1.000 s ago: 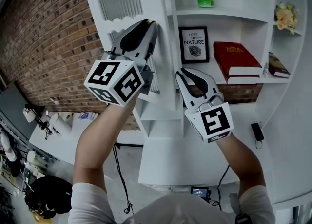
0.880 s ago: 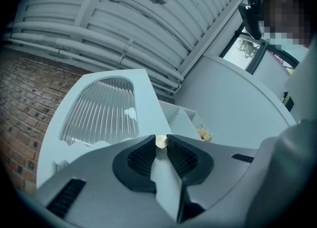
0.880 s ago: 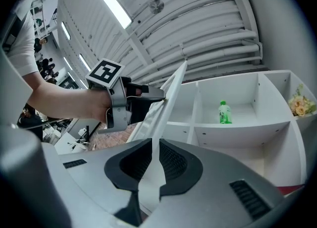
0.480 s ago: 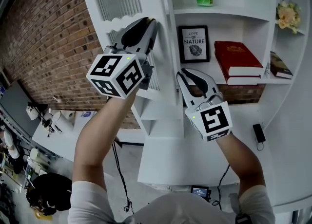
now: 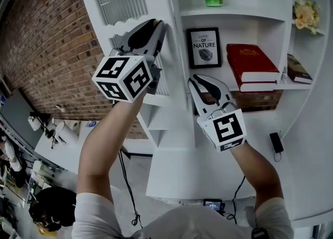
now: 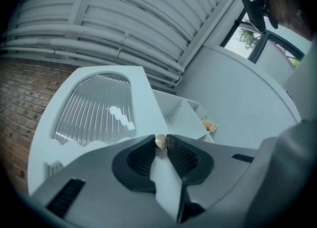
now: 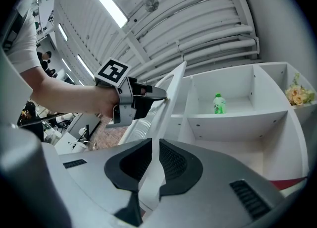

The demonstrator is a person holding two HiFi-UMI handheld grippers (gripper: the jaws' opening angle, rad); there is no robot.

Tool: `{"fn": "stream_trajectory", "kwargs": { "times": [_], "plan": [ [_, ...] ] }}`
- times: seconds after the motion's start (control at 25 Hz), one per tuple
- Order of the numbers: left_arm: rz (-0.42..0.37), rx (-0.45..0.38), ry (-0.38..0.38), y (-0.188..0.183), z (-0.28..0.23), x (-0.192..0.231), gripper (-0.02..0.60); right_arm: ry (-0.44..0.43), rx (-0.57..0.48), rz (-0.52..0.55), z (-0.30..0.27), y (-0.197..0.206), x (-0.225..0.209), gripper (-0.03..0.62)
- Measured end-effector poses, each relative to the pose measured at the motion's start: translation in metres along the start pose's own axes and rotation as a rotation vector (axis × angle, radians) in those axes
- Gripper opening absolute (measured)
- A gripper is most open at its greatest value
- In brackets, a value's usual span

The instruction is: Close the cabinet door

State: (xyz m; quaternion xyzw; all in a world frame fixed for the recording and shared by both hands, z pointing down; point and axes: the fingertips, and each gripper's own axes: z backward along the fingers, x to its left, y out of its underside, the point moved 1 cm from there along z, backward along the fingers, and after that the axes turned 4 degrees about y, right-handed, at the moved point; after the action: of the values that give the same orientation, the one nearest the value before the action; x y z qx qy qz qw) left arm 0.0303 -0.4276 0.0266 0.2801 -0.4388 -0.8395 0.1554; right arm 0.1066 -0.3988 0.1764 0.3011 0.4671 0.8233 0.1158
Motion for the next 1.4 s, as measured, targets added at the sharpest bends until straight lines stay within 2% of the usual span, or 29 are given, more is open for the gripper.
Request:
{"fn": "stream_trajectory", "kwargs": {
  "times": [0.8, 1.4],
  "plan": [
    [0.007, 0.020, -0.035, 0.024, -0.036, 0.012, 0.074, 0.003, 0.042, -0.017, 0.004, 0.029, -0.028, 0.063],
    [-0.026, 0.065, -0.059, 0.036, -0.057, 0.018, 0.074, 0.005, 0.049, -0.036, 0.013, 0.043, -0.041, 0.063]
  ]
}}
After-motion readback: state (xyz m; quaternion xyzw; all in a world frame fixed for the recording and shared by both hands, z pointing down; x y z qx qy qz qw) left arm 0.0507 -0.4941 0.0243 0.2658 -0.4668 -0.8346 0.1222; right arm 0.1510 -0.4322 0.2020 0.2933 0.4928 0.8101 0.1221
